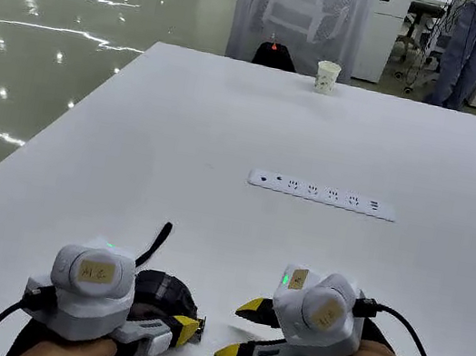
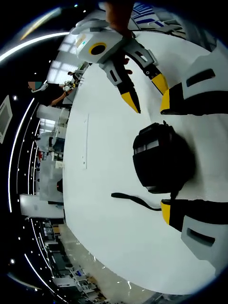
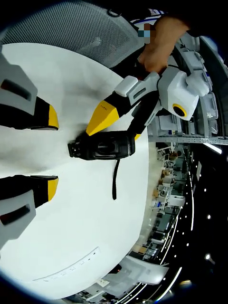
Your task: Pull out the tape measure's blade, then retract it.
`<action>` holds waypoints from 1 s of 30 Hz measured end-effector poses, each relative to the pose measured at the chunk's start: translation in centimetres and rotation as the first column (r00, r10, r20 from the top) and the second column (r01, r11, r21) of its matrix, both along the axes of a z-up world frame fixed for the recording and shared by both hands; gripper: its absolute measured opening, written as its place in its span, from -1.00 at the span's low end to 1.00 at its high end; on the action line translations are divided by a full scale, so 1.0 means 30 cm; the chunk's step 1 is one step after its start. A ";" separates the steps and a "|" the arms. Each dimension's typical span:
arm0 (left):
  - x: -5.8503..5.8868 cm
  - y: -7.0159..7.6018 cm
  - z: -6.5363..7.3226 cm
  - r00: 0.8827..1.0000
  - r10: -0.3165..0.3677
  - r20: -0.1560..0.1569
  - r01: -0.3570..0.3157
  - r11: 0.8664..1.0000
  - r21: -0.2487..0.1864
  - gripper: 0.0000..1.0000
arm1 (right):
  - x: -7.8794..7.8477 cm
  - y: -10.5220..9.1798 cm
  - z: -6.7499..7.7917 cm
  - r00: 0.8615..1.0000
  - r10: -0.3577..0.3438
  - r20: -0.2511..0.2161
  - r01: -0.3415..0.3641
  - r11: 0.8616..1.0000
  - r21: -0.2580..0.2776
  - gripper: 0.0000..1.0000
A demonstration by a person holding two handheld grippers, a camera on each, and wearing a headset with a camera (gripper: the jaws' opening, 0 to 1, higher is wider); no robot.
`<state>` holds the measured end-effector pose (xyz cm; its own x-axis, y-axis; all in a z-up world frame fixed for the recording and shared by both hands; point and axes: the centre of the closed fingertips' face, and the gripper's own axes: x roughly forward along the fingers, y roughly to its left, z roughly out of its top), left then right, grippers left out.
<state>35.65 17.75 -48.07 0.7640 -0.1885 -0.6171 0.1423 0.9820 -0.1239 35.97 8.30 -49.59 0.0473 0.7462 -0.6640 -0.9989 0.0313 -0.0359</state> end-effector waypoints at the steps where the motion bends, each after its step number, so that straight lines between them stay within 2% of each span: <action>1: -0.005 -0.001 0.001 1.000 -0.007 0.002 0.007 1.000 0.000 0.38 | -0.001 -0.007 0.002 1.000 -0.007 0.001 0.007 1.000 0.006 -0.29; 10: -0.033 -0.001 0.008 0.999 -0.034 0.020 0.034 0.999 -0.008 0.45 | -0.012 -0.060 0.011 0.998 -0.057 -0.004 0.057 0.998 0.028 -0.14; 18: -0.059 -0.012 0.016 0.996 -0.086 0.040 0.085 0.996 0.010 0.51 | -0.034 -0.106 0.022 0.995 -0.104 -0.008 0.104 0.993 0.053 -0.05; 23: -0.078 -0.009 0.023 0.994 -0.094 0.050 0.094 0.996 0.000 0.55 | -0.050 -0.137 0.029 0.990 -0.139 -0.014 0.139 0.988 0.072 0.05; 28: -0.101 -0.006 0.030 0.991 -0.112 0.066 0.112 0.994 0.001 0.59 | -0.063 -0.171 0.044 0.979 -0.198 -0.039 0.201 0.973 0.111 0.11; 30: -0.108 -0.005 0.032 0.991 -0.118 0.070 0.118 0.993 0.003 0.63 | -0.072 -0.185 0.043 0.978 -0.208 -0.035 0.210 0.971 0.111 0.13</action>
<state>32.41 17.61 -47.13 0.7779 -0.2803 -0.5625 0.2654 0.9578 -0.1103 33.83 2.75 -48.30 0.1960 0.7918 -0.5785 -0.9703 0.2419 0.0023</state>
